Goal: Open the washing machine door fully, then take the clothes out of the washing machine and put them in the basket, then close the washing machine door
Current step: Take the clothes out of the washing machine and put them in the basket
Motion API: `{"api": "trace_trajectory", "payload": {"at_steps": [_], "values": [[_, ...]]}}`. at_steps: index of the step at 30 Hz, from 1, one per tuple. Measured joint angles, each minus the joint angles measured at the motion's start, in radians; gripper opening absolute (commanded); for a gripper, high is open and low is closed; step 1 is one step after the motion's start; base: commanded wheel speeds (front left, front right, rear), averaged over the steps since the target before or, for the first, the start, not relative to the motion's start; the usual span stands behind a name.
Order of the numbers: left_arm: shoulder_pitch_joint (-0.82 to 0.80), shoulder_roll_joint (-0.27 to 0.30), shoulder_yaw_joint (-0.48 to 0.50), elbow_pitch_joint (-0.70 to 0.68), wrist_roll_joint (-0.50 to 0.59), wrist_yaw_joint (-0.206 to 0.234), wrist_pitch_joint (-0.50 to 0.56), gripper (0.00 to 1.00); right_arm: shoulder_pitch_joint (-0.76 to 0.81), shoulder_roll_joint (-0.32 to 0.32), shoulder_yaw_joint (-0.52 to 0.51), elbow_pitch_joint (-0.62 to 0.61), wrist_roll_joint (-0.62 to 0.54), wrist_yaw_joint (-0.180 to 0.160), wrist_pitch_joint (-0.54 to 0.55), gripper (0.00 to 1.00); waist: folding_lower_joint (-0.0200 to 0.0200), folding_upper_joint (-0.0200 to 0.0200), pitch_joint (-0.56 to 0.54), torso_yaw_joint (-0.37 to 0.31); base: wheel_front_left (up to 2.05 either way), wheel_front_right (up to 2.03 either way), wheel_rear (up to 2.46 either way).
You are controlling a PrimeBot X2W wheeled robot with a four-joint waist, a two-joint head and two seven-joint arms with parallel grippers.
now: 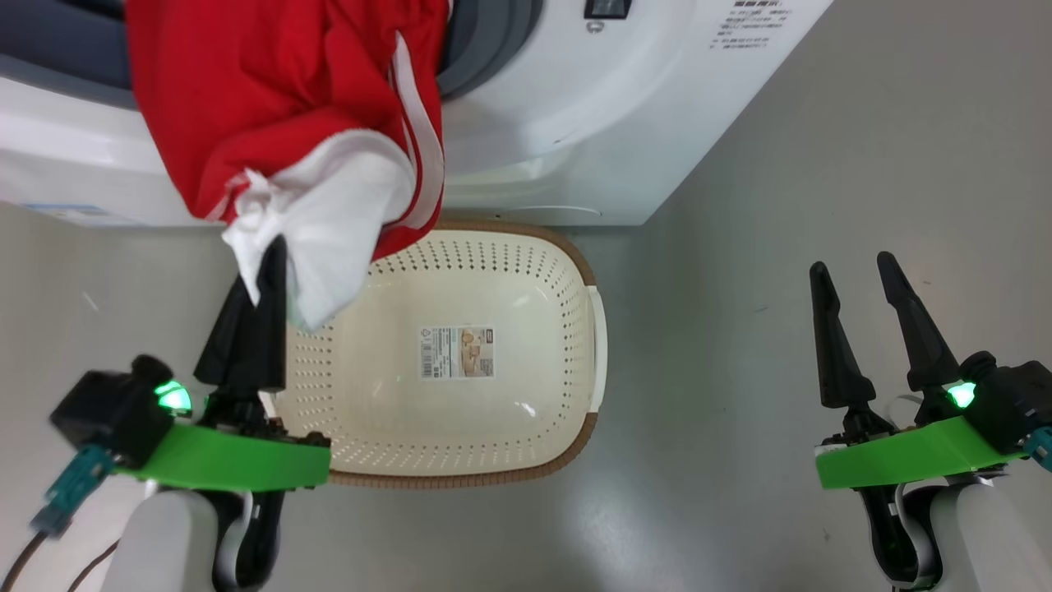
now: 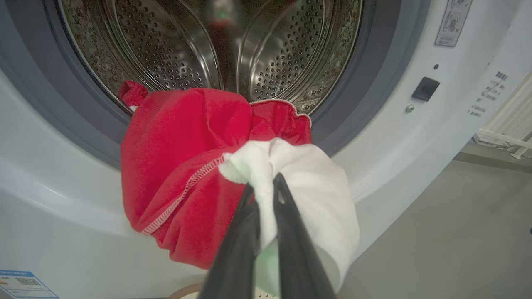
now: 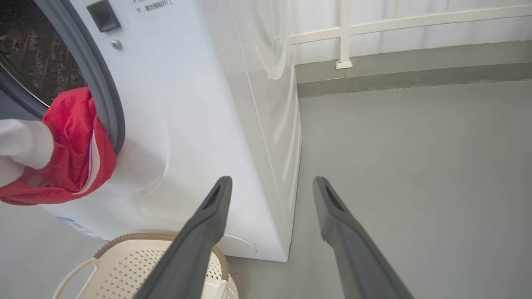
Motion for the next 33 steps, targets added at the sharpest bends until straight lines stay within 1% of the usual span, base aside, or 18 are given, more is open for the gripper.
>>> {"api": "trace_trajectory", "payload": {"at_steps": [8,12,17,18,19,23,24,26,27,28,29,30,33], "values": [[-0.100,0.018,-0.048,0.250,0.012,0.000,0.000,0.00,-0.019,0.000,0.011,-0.006,0.005,0.000,0.000,1.00,-0.0001,0.0000,0.042,-0.010,0.00,0.00,0.00],[-0.151,0.031,-0.084,0.379,0.035,0.000,0.000,0.00,-0.024,0.000,0.016,-0.006,0.006,0.000,0.000,1.00,0.0000,0.0000,0.063,-0.017,0.00,0.00,0.00],[-0.213,0.037,-0.124,0.504,0.047,0.000,0.000,0.11,-0.040,0.000,0.023,-0.007,0.006,0.000,0.000,1.00,0.0000,0.0000,0.088,-0.026,0.00,0.00,0.00],[-0.213,0.037,-0.124,0.504,0.047,0.000,0.000,0.11,-0.040,0.000,0.023,-0.007,0.006,0.000,0.000,1.00,0.0000,0.0000,0.088,-0.026,0.00,0.00,0.00],[-0.238,0.037,-0.135,0.544,0.048,0.000,0.000,0.13,-0.040,-0.001,0.026,-0.007,0.008,0.000,0.000,1.00,0.0000,0.0000,0.096,-0.029,0.00,0.00,0.00],[-0.280,0.037,-0.136,0.599,0.051,0.000,0.000,0.18,-0.040,-0.001,0.031,-0.007,0.008,0.000,0.000,1.00,0.0000,0.0000,0.105,-0.035,0.00,0.00,0.00],[-0.290,0.037,-0.136,0.612,0.051,0.000,0.000,0.21,-0.040,-0.001,0.032,-0.007,0.008,0.000,0.000,1.00,0.0000,0.0000,0.107,-0.036,0.00,0.00,0.00],[-0.309,0.038,-0.138,0.636,0.051,0.000,0.000,0.36,-0.041,-0.001,0.034,-0.007,0.008,0.000,0.000,1.00,0.0000,0.0000,0.111,-0.035,0.00,0.00,0.00],[-0.318,0.038,-0.140,0.645,0.051,0.000,0.000,0.45,-0.042,-0.001,0.034,-0.007,0.008,0.000,0.000,1.00,0.0000,0.0000,0.113,-0.035,0.00,0.00,0.00],[-0.318,0.038,-0.140,0.645,0.051,0.000,0.000,0.61,-0.042,-0.001,0.034,-0.007,0.008,0.000,0.000,1.00,0.0000,0.0000,0.113,-0.035,0.00,0.00,0.00],[-0.332,0.037,-0.143,0.660,0.050,0.000,0.000,0.87,-0.043,-0.002,0.035,-0.007,0.008,0.000,0.000,1.00,0.0000,0.0000,0.116,-0.033,0.00,0.00,0.00],[-0.337,0.037,-0.145,0.664,0.049,0.000,0.000,1.00,-0.045,-0.002,0.035,-0.007,0.008,0.000,0.000,1.00,0.0000,0.0000,0.116,-0.032,0.00,0.00,0.00],[-0.344,0.037,-0.144,0.666,0.043,0.000,0.000,1.00,-0.058,-0.002,0.035,-0.006,0.008,0.000,0.000,1.00,0.0000,-0.0001,0.115,-0.030,0.00,0.00,0.00]]}}
